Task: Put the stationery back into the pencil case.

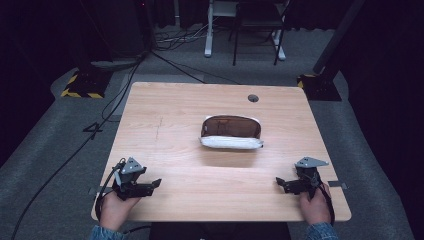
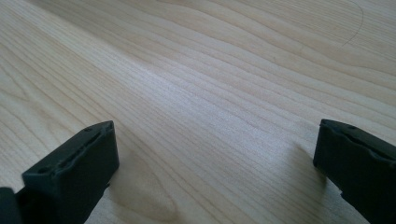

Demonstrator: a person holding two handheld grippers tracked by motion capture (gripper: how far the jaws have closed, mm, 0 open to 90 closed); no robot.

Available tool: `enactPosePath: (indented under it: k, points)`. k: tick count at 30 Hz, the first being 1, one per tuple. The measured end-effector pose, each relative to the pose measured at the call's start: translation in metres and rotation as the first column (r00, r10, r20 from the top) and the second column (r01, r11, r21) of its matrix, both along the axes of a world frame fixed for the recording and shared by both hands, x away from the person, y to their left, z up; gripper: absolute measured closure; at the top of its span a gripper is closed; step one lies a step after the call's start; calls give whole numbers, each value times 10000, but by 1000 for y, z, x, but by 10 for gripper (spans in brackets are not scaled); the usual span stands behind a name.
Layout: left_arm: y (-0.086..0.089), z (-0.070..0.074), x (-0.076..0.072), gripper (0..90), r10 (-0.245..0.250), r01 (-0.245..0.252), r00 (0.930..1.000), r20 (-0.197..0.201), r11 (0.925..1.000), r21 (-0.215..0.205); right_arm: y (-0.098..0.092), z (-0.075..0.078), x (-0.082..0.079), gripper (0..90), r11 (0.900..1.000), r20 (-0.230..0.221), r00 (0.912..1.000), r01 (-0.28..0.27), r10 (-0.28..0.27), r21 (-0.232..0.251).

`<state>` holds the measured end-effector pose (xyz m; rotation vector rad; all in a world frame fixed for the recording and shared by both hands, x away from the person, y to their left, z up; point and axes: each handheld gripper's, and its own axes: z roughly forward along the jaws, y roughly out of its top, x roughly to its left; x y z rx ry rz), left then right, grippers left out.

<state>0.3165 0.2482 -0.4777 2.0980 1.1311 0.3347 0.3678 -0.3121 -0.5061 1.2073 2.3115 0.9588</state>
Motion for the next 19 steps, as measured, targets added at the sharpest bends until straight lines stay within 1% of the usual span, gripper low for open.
enactPosePath:
  k: [2,4,6,8,10,11,12,13,17,18,19]
  points:
    - [1,-7,0,258,-21,22,10000,-48,9998,212,0,0,0,2,10000,2,10000,-6,6,-2]
    - [1,-13,0,258,-16,15,10000,7,9989,473,0,0,0,2,10000,3,10000,-6,6,-3]
    - [1,-20,0,258,-48,52,10000,-48,9969,781,0,0,0,1,10000,0,10000,-4,4,-1]
    - [1,-23,0,246,-173,143,9994,296,9949,994,0,0,0,1,10000,-2,10000,-2,2,-1]
    - [1,-25,0,238,-170,139,9992,355,9963,844,0,0,0,1,10000,3,10000,-6,6,-4]
    - [1,-27,0,227,-109,68,9986,517,9969,778,0,0,0,1,10000,4,10000,-4,4,-3]
    - [2,-27,1,200,-123,85,9988,469,9967,806,0,0,0,2,10000,-2,10000,1,-1,0]
    - [1,-27,1,197,-71,37,9989,454,9972,745,0,0,0,2,10000,4,10000,-4,4,-1]
    - [-1,-27,1,185,102,-135,9989,448,9971,751,0,0,0,2,10000,2,10000,-4,4,-3]
    - [-3,-27,1,185,223,-261,9986,470,9964,805,0,0,0,2,10000,3,10000,-4,4,-3]
    - [-3,-27,1,185,226,-259,9987,450,9969,744,0,0,0,2,10000,1,10000,-4,4,-4]
